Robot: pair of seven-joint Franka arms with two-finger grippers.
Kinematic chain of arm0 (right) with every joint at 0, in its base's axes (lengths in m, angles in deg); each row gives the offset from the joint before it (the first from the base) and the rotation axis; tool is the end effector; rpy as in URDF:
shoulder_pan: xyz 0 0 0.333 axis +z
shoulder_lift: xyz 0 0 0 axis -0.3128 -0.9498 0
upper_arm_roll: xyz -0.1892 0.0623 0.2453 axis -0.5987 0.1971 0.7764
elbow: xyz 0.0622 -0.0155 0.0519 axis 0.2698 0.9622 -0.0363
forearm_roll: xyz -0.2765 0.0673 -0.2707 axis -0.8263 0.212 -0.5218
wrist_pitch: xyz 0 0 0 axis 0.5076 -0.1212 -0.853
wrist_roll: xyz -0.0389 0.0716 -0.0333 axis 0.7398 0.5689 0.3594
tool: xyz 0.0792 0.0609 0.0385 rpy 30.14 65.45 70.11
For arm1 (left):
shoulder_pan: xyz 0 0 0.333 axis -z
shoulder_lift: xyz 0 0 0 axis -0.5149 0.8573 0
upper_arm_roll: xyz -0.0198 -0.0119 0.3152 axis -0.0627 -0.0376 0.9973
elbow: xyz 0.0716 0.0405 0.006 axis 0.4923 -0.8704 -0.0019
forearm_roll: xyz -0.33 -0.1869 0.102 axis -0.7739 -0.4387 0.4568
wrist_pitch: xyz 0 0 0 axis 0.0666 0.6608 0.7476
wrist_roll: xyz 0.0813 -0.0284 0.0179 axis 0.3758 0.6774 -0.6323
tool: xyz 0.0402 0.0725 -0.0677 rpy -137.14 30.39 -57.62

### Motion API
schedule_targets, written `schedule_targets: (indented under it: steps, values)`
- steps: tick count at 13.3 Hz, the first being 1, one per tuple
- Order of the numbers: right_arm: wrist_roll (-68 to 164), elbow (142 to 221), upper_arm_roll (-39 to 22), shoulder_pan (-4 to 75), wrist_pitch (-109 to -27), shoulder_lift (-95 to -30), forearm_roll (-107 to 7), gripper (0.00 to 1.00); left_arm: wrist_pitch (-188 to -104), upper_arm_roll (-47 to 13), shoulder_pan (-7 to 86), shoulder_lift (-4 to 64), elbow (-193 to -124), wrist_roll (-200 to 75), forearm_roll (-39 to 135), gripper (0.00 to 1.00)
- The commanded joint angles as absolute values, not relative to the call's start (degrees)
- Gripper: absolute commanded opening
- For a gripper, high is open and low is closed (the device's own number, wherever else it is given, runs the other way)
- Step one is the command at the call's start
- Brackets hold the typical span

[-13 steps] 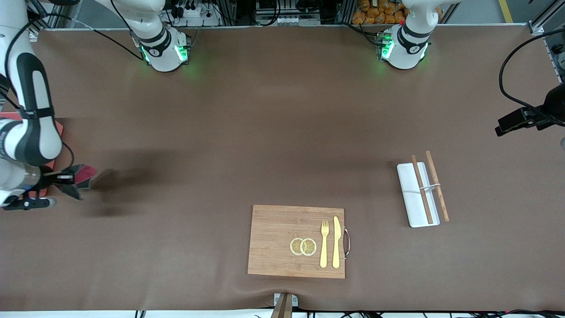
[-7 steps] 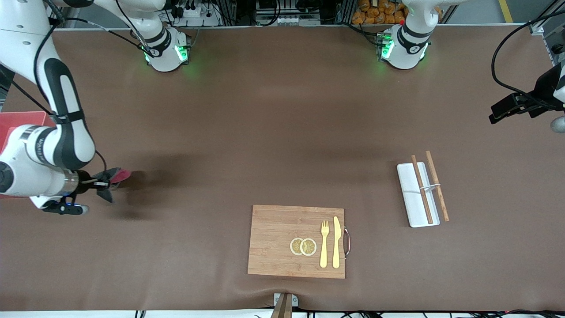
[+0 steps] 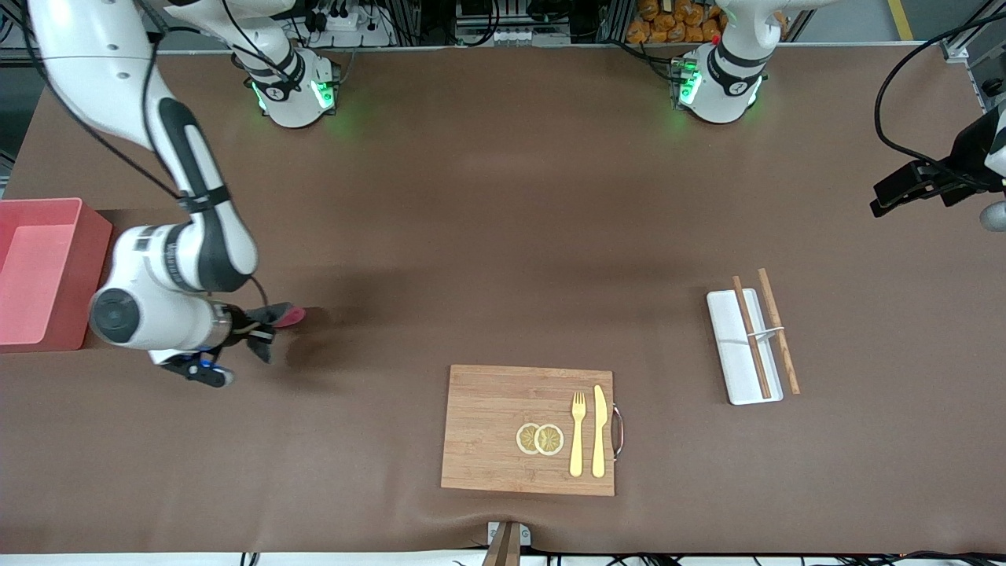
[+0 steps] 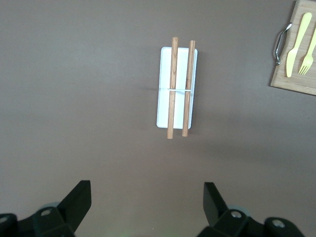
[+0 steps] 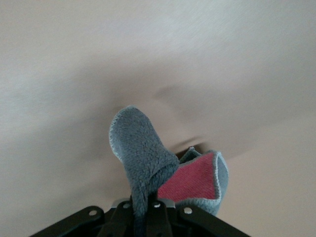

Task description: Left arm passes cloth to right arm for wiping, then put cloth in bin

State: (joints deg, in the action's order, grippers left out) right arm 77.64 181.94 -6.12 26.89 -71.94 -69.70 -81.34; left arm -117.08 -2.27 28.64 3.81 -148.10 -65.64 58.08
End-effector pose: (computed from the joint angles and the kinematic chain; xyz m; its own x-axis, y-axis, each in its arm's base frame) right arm 0.6410 0.0731 0.2573 0.9109 -0.3648 -0.1930 -0.3659 -0.9301 0.0315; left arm 0.5494 -0.0118 0.6300 0.9896 0.1438 -0.0097 0.1436 -0.9894 -0.0202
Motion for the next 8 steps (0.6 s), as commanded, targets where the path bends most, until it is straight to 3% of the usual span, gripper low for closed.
schedule_targets:
  steps: [1,8]
  values:
    - [87.1,183.6,-6.4,31.7,-72.8,-67.2,-77.9,0.00,-116.4,-1.9,29.2,3.2,-147.4,-64.8,57.1,1.00]
    - [104.6,179.1,-6.3,42.4,-73.5,-67.2,-67.9,0.00,-115.6,-2.0,28.9,3.0,-147.3,-64.4,57.5,1.00]
